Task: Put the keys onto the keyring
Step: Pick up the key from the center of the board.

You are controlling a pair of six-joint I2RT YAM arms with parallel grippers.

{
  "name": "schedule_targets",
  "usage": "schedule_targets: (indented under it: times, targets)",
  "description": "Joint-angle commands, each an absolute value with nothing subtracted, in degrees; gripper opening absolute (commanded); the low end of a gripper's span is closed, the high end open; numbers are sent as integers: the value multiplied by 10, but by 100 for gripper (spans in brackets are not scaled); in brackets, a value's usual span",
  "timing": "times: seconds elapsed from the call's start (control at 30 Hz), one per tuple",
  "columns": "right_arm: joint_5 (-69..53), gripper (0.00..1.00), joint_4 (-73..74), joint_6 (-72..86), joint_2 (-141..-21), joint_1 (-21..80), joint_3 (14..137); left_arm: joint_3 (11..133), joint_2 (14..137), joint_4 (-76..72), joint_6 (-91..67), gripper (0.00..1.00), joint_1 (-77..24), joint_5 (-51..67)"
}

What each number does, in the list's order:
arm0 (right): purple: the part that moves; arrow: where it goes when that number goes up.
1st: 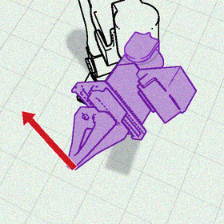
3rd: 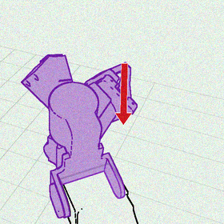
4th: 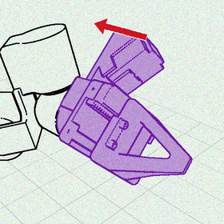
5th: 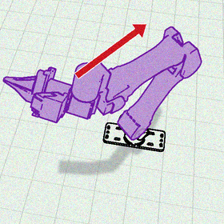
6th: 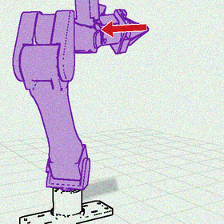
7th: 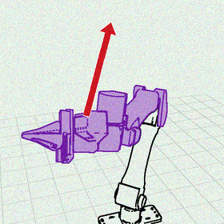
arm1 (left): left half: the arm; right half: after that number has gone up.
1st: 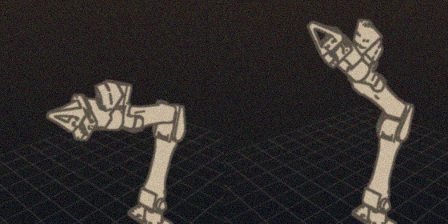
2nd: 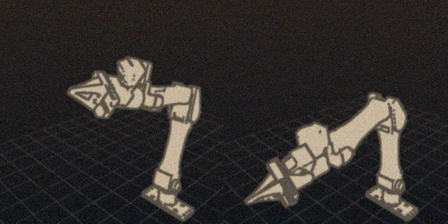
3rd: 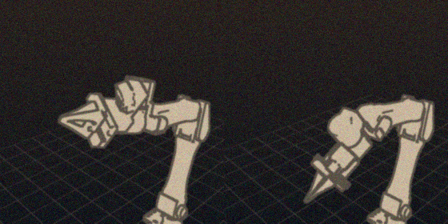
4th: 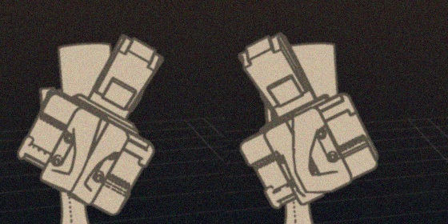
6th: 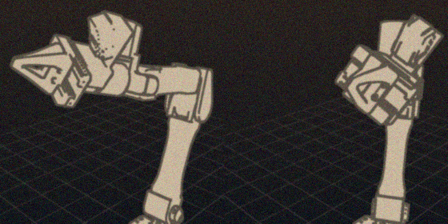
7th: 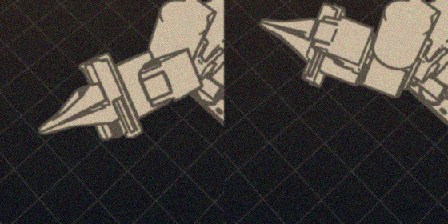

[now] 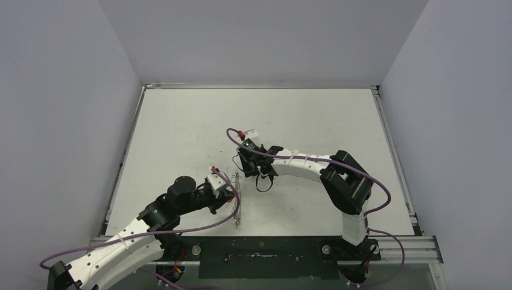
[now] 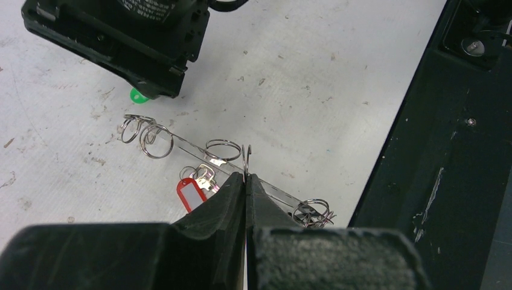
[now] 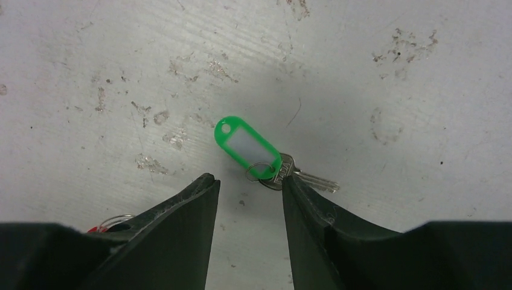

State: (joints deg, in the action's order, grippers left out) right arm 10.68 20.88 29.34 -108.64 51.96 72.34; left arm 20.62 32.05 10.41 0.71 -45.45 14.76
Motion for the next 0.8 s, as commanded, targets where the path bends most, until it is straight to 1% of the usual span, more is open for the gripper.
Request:
schedule_targets:
  times: [0.0, 0.17, 0.23, 0.4, 0.7, 0.77]
  targets:
    - [160, 44, 259, 310, -1102, 539, 753, 232, 316, 82, 10, 0, -456, 150]
    - [180, 44, 265, 318, -1122, 548, 758, 231, 312, 85, 10, 0, -456, 152]
    - [183, 40, 263, 318, -1126, 548, 759, 230, 310, 86, 10, 0, -457, 152]
    - [194, 37, 249, 309, -1131, 548, 759, 229, 304, 87, 10, 0, -457, 152]
    - [208, 39, 257, 296, -1150, 547, 785, 227, 304, 85, 9, 0, -456, 155]
    - [205, 34, 259, 293, -1157, 547, 791, 227, 303, 85, 9, 0, -457, 155]
